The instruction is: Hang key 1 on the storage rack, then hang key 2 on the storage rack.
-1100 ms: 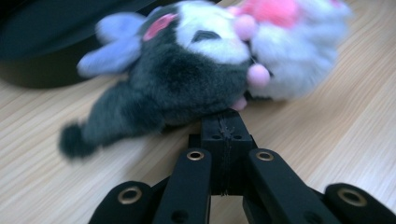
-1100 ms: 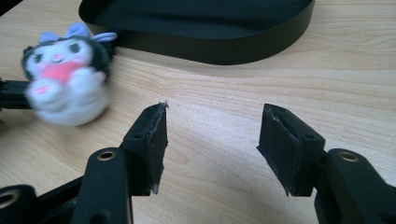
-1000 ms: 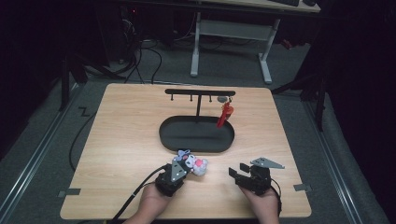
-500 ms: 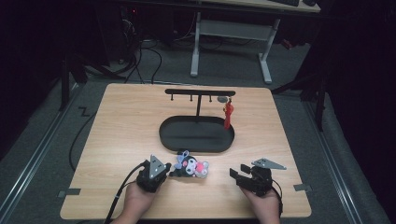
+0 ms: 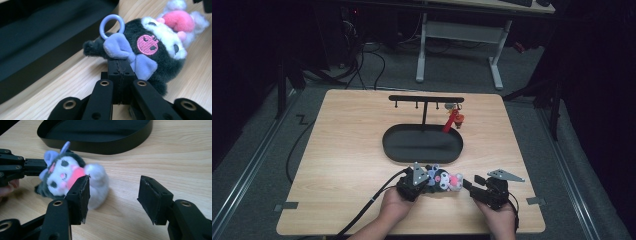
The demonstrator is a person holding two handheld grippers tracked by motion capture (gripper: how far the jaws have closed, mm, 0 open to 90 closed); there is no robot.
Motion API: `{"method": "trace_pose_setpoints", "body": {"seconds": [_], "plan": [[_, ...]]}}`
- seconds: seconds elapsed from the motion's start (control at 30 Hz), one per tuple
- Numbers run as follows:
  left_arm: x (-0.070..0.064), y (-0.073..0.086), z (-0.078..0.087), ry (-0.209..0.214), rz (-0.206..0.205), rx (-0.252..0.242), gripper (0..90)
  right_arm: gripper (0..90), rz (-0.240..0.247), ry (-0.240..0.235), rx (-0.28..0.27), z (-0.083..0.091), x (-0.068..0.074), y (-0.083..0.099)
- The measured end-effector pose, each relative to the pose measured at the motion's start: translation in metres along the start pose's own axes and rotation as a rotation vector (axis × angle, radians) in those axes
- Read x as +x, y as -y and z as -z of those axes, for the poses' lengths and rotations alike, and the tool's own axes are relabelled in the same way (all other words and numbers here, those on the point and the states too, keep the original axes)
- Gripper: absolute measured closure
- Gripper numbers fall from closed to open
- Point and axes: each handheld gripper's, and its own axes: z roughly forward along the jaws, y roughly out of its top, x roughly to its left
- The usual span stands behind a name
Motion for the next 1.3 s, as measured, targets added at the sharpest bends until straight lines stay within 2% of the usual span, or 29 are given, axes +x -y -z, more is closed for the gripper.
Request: {"method": "trace_pose_setpoints", "body": {"seconds": [0.07, 0.17, 0.27, 0.33, 0.4, 0.43, 0.5, 0.53, 0.6, 0.63, 0.7, 0.77, 0.87, 0.93, 1.07, 1.2, 1.3], "plan": [[0.003, 0.002, 0.004, -0.013, 0.008, -0.019, 85.2, 43.0, -0.006, 0.004, -0.007, 0.002, -0.003, 0.0], [0.02, 0.014, 0.022, -0.051, 0.015, -0.039, 81.5, 43.0, -0.016, 0.008, -0.011, 0.004, -0.005, 0.0], [0.05, 0.03, 0.048, -0.104, 0.039, -0.022, 75.3, 43.0, -0.004, 0.01, -0.015, 0.004, -0.007, 0.0], [0.069, 0.041, 0.07, -0.153, 0.034, -0.022, 68.5, 43.0, -0.005, 0.018, -0.013, 0.005, -0.007, 0.001], [0.084, 0.049, 0.087, -0.184, 0.035, -0.018, 57.9, 43.1, -0.001, 0.032, -0.009, 0.004, -0.007, 0.001], [0.096, 0.056, 0.1, -0.207, 0.036, -0.012, 53.9, 43.2, 0.0, 0.039, -0.006, 0.004, -0.007, 0.001], [0.112, 0.068, 0.116, -0.252, 0.041, -0.01, 45.9, 43.4, 0.001, 0.06, 0.001, 0.003, -0.008, 0.001], [0.122, 0.078, 0.126, -0.277, 0.062, -0.017, 43.2, 43.4, 0.0, 0.065, 0.004, 0.003, -0.009, 0.001], [0.136, 0.093, 0.137, -0.29, 0.113, -0.04, 39.8, 43.4, -0.001, 0.089, 0.014, 0.001, -0.009, 0.001], [0.142, 0.099, 0.14, -0.278, 0.142, -0.038, 39.9, 43.4, 0.004, 0.099, 0.016, 0.0, -0.01, 0.0], [0.153, 0.101, 0.144, -0.261, 0.174, -0.033, 38.2, 43.3, 0.013, 0.12, 0.024, 0.0, -0.01, 0.0], [0.16, 0.102, 0.147, -0.277, 0.173, -0.055, 35.1, 43.0, 0.022, 0.139, 0.037, -0.002, -0.008, -0.001], [0.164, 0.104, 0.147, -0.27, 0.194, -0.066, 32.6, 42.7, 0.036, 0.153, 0.063, -0.005, -0.006, -0.001], [0.165, 0.104, 0.145, -0.278, 0.18, -0.065, 31.9, 42.6, 0.051, 0.158, 0.089, -0.008, -0.006, -0.001], [0.166, 0.105, 0.14, -0.276, 0.169, -0.056, 29.5, 42.3, 0.047, 0.161, 0.136, -0.011, -0.005, -0.002], [0.166, 0.104, 0.137, -0.265, 0.16, -0.047, 29.1, 41.8, 0.087, 0.182, 0.202, -0.012, -0.001, 0.0], [0.162, 0.104, 0.138, -0.25, 0.145, -0.042, 29.1, 41.5, 0.093, 0.194, 0.249, -0.008, 0.002, 0.0]]}}
